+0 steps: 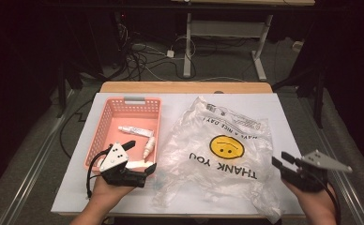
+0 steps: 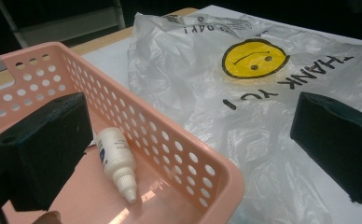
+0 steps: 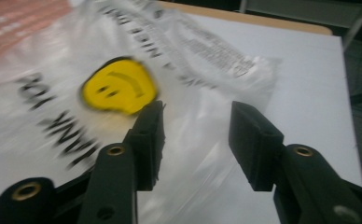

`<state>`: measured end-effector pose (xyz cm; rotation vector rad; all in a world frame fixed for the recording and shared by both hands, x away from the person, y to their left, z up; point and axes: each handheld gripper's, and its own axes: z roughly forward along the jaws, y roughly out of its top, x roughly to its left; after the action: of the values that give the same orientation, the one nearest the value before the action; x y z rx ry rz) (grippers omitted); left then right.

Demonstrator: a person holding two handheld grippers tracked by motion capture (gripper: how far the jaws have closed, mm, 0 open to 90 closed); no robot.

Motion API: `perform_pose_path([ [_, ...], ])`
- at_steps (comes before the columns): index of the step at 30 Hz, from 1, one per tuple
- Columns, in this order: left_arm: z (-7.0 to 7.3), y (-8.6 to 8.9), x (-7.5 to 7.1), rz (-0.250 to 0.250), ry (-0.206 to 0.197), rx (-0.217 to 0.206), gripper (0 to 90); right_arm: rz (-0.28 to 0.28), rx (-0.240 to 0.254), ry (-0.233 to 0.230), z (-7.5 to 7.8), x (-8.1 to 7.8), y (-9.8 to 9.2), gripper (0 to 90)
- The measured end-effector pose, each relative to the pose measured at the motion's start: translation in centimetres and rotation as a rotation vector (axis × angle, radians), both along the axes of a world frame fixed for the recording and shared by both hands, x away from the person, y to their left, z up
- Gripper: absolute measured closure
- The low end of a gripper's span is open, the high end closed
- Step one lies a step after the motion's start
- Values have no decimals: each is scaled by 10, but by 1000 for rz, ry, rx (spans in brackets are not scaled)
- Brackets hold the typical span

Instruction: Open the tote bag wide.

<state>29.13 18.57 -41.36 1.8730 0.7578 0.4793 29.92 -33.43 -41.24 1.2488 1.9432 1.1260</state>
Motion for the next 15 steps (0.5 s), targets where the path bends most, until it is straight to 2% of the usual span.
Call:
perform_pose_path([
  [1,0,0,0,0,0,0,0,0,0,0,0,0,0,540],
  [2,-1,1,-1,0,6,-1,0,-37,8,16,-4,29,-2,522],
  [6,-2,2,-1,3,13,-1,0,-87,3,65,-17,88,-1,479],
  [9,-1,4,-2,4,3,-8,0,-131,-2,113,-30,125,-2,460],
  [13,-1,4,-4,-5,-3,-7,0,-157,26,188,-46,159,-7,434],
  [15,-1,4,-5,-11,-2,-11,0,-165,5,218,-51,171,-7,452],
])
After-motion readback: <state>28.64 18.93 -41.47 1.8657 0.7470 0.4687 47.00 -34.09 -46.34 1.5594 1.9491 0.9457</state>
